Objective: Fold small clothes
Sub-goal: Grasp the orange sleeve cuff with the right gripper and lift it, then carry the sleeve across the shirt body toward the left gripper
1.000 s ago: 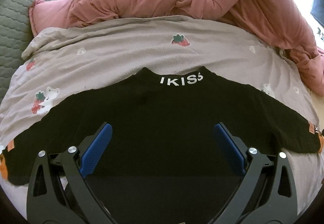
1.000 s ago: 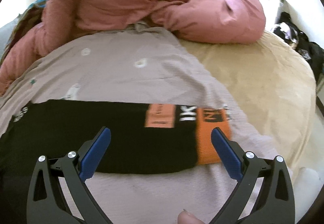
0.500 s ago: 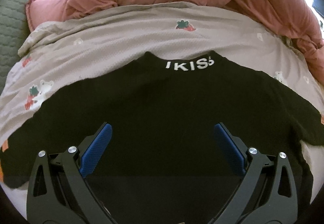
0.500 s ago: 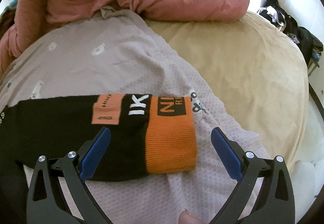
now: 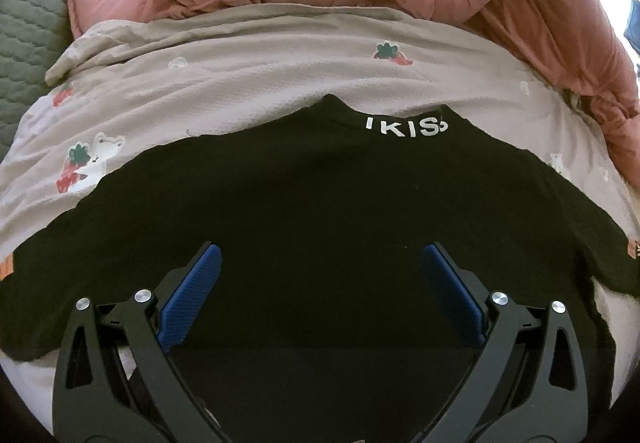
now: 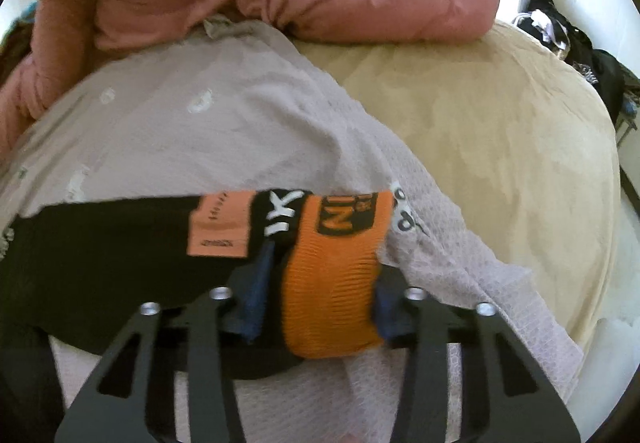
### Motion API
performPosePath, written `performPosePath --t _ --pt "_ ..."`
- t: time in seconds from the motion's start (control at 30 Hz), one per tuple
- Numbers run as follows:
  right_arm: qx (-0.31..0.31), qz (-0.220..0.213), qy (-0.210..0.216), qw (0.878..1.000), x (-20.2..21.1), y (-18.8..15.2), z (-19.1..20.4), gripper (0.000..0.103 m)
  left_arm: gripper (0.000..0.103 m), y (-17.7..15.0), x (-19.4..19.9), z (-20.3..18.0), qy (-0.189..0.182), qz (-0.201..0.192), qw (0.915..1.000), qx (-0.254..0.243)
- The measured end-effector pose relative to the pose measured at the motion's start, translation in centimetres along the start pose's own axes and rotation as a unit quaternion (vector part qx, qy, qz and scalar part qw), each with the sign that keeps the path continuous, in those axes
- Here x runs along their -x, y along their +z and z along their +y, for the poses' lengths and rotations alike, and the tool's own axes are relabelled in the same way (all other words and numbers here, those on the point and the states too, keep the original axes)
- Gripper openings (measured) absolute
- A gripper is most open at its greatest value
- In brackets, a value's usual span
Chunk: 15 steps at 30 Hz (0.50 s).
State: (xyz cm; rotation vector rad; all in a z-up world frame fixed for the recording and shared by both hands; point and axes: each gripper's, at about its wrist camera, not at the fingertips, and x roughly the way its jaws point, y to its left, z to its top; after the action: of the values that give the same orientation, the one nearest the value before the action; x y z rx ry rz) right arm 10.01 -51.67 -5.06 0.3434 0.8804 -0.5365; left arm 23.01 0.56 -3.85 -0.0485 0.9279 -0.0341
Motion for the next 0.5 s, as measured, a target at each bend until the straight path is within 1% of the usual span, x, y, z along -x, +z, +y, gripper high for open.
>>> performPosePath --t 0.03,0.1,0.2,0.23,0.5 --pt "0.002 -0.006 0.008 1.0 0.5 0.2 0.1 0.031 0.095 0.0 0.1 0.1 0.0 -0.001 1.0 0.001" --pt "0.008 -0.016 0.019 1.0 1.4 0.4 0.3 0.024 0.095 0.1 0.4 0.1 0.0 -0.003 1.0 0.002" --pt "0.012 -0.029 0.044 0.999 2.5 0.8 0.6 0.017 0.095 0.4 0.9 0.2 -0.008 -0.007 0.9999 0.005" --pt "0.014 -0.034 0.055 0.998 3.0 1.0 0.9 0.016 0.095 0.5 1.1 0.3 -0.009 -0.01 0.9999 0.007" --pt "0.044 -0.061 0.093 0.993 6.1 1.4 4.6 0.012 0.095 1.2 3.1 0.3 -0.026 -0.031 0.9991 0.017"
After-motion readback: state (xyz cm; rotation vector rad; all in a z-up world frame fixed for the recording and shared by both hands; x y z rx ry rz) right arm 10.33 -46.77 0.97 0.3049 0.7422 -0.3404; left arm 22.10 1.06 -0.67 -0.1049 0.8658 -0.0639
